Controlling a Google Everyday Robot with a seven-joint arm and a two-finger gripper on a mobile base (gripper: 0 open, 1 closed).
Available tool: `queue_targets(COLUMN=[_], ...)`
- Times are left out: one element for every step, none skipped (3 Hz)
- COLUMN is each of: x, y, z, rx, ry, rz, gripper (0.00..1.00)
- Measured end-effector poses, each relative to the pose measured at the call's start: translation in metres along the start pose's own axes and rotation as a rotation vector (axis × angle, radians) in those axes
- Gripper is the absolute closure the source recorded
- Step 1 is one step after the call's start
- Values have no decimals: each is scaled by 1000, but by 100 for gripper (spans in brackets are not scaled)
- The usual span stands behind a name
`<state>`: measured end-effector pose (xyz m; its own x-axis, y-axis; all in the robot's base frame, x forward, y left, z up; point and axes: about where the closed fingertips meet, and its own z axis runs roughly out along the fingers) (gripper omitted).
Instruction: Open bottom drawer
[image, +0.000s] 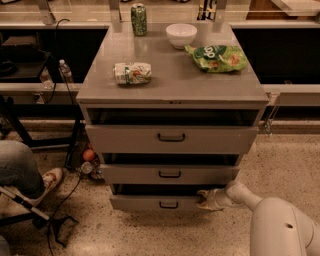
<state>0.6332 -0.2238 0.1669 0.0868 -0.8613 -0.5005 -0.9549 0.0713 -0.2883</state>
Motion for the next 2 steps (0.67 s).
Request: queue_targets(x=[0,0], y=[10,10], z=[-10,-10], rx=[5,5], ry=[9,9], rz=[21,21], gripper=[100,100])
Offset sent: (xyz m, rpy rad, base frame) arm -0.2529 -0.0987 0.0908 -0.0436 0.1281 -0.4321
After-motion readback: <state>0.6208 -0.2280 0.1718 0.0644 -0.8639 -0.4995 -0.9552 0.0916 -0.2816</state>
